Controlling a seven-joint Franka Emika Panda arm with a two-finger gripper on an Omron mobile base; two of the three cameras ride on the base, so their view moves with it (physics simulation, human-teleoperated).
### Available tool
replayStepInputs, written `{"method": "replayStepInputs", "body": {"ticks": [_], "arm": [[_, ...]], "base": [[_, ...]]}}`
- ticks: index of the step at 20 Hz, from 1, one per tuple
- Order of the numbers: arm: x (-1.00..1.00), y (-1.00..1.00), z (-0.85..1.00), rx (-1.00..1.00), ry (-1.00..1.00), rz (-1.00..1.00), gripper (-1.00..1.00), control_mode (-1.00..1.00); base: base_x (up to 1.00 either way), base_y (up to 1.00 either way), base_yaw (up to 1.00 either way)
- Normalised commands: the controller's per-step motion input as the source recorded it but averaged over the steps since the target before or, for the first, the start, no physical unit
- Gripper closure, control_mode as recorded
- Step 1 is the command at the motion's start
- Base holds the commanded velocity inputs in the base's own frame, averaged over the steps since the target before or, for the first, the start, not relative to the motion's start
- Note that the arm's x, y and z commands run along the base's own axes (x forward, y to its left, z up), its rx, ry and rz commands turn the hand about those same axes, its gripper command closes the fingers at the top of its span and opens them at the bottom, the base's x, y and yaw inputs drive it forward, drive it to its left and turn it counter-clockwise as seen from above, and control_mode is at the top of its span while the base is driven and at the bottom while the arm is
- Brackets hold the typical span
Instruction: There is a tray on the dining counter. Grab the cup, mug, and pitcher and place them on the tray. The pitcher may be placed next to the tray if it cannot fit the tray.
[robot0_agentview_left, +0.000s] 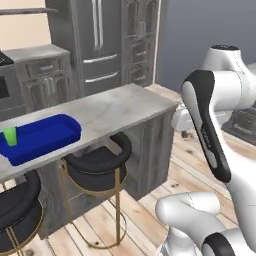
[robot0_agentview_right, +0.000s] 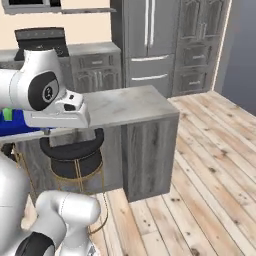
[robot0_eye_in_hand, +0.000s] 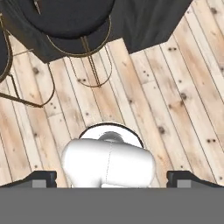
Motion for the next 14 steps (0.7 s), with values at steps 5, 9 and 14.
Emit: {"method": "replayStepInputs", "body": {"ticks": [5, 9, 14], "arm": [[0.0, 0.0, 0.0, 0.0, 0.0, 0.0, -1.0, 1.0], [0.0, 0.0, 0.0, 0.0, 0.0, 0.0, -1.0, 1.0], [0.0, 0.0, 0.0, 0.0, 0.0, 0.0, -1.0, 1.0]], "base": [[-0.27, -0.57, -0.85], [-0.01, -0.25, -0.92], [0.02, 0.0, -0.95]]}}
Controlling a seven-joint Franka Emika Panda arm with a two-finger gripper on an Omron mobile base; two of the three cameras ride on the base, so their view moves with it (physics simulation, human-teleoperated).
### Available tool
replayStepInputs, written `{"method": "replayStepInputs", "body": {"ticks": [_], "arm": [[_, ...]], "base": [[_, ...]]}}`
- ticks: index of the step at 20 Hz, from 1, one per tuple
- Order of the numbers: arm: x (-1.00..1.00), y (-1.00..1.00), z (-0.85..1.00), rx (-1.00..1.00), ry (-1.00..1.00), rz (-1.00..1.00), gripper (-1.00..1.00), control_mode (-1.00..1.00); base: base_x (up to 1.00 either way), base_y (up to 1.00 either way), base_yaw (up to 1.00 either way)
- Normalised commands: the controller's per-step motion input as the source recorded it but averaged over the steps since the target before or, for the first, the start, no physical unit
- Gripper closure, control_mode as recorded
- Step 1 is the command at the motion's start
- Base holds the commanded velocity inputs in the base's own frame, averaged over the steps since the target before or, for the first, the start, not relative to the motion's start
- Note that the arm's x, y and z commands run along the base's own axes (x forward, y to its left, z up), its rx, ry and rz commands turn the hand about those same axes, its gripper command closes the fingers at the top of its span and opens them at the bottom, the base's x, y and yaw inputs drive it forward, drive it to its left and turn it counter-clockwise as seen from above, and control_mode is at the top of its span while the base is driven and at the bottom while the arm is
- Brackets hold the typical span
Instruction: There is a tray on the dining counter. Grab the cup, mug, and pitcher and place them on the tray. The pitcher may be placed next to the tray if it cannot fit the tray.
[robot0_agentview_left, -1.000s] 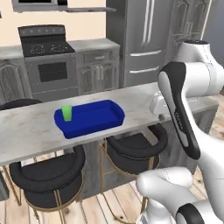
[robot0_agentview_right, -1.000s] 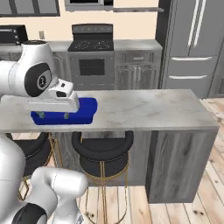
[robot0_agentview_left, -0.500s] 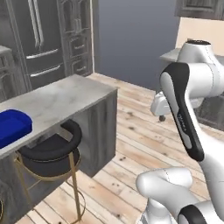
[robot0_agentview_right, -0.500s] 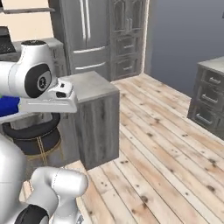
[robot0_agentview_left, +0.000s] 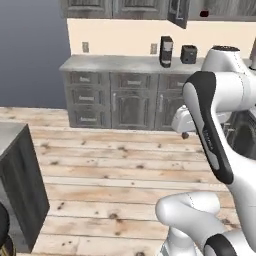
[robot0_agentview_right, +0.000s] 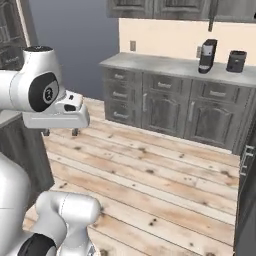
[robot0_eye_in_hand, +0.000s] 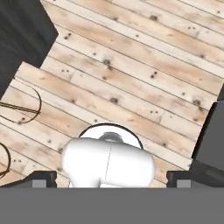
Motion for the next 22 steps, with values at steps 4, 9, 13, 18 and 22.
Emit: {"method": "replayStepInputs", "body": {"ticks": [4, 9, 13, 18, 22], "arm": [[0.0, 0.0, 0.0, 0.0, 0.0, 0.0, -1.0, 1.0], [0.0, 0.0, 0.0, 0.0, 0.0, 0.0, -1.0, 1.0], [0.0, 0.0, 0.0, 0.0, 0.0, 0.0, -1.0, 1.0], [0.0, 0.0, 0.0, 0.0, 0.0, 0.0, -1.0, 1.0], [0.0, 0.0, 0.0, 0.0, 0.0, 0.0, -1.0, 1.0]], "base": [[0.08, 0.0, -0.87], [0.49, 0.31, -0.69], [0.91, 0.65, -0.46], [1.0, 0.27, -0.11], [1.0, 0.0, 0.0]]}}
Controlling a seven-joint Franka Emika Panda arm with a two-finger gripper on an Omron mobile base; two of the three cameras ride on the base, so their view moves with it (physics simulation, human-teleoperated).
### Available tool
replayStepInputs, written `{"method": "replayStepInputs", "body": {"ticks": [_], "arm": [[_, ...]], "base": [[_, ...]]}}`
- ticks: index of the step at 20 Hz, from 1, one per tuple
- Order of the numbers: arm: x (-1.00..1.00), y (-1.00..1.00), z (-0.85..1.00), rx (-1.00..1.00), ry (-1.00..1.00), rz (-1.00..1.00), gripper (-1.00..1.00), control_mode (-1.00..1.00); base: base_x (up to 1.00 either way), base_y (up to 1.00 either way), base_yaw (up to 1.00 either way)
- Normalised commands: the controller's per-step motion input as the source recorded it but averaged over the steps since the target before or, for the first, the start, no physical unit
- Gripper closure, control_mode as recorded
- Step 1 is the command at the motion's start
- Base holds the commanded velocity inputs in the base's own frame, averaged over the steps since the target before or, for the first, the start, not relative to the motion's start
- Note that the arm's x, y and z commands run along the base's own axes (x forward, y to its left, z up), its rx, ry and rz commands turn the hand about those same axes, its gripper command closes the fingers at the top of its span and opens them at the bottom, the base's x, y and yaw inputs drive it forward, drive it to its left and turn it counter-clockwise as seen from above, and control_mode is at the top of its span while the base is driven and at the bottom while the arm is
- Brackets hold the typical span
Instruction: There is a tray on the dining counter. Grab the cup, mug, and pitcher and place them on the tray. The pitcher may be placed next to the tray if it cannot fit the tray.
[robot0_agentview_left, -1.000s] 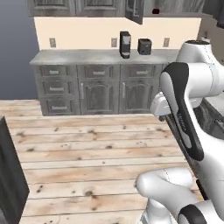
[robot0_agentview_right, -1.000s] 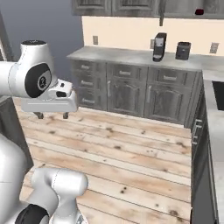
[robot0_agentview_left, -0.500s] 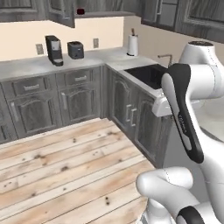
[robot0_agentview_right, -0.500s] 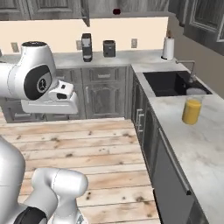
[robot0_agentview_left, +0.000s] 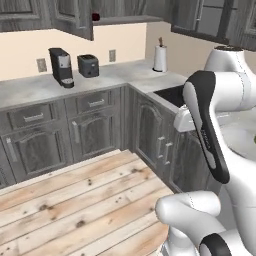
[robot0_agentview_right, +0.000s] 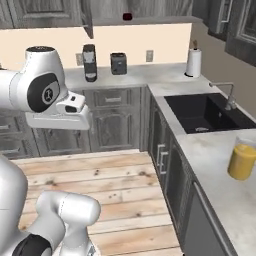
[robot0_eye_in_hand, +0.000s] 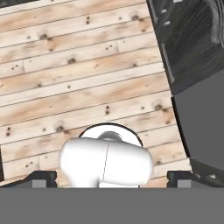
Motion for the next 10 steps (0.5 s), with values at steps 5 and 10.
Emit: {"method": "replayStepInputs", "body": {"ticks": [5, 10], "arm": [[0.0, 0.0, 0.0, 0.0, 0.0, 0.0, -1.0, 1.0], [0.0, 0.0, 0.0, 0.0, 0.0, 0.0, -1.0, 1.0]], "base": [[0.99, -0.1, 0.0], [0.7, -0.35, 0.0]]}}
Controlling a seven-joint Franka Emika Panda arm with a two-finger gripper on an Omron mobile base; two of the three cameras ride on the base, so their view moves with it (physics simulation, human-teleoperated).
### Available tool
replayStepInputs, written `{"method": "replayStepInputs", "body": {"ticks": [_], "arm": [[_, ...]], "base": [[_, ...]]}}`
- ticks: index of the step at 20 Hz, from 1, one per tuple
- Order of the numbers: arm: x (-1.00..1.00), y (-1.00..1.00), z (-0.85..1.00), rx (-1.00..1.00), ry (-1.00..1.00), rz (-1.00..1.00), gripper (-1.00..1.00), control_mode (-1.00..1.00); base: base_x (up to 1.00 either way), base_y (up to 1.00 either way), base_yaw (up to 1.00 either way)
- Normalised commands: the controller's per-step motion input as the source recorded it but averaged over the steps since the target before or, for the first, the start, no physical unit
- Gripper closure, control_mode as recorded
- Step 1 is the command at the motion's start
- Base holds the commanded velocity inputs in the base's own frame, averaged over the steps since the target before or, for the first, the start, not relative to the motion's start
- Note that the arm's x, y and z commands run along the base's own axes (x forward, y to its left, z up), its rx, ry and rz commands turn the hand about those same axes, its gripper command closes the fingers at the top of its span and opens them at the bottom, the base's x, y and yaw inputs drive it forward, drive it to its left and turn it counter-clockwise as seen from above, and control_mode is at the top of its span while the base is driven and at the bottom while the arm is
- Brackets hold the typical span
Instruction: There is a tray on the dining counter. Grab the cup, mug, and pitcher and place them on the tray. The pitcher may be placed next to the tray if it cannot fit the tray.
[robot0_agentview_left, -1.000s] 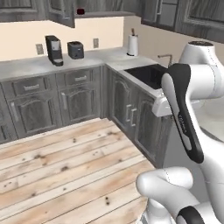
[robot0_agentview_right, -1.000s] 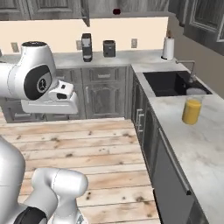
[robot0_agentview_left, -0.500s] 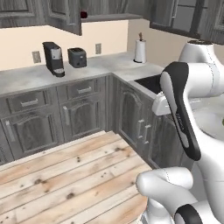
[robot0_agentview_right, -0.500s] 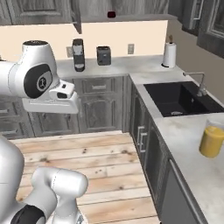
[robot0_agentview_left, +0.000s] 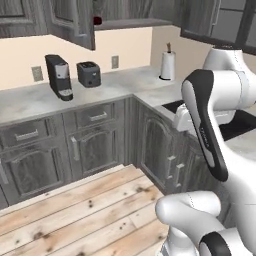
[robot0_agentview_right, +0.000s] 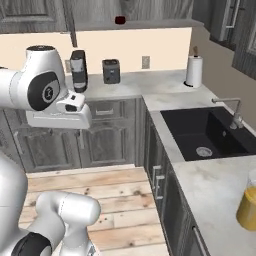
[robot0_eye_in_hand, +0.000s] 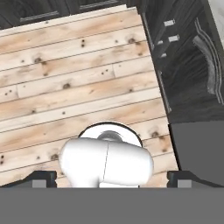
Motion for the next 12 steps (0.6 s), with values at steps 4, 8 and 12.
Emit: {"method": "replayStepInputs", "body": {"ticks": [4, 8, 12], "arm": [[0.0, 0.0, 0.0, 0.0, 0.0, 0.0, -1.0, 1.0], [0.0, 0.0, 0.0, 0.0, 0.0, 0.0, -1.0, 1.0], [0.0, 0.0, 0.0, 0.0, 0.0, 0.0, -1.0, 1.0]], "base": [[0.58, -0.48, 0.0], [0.69, -0.25, 0.02], [0.87, 0.0, 0.08]]}}
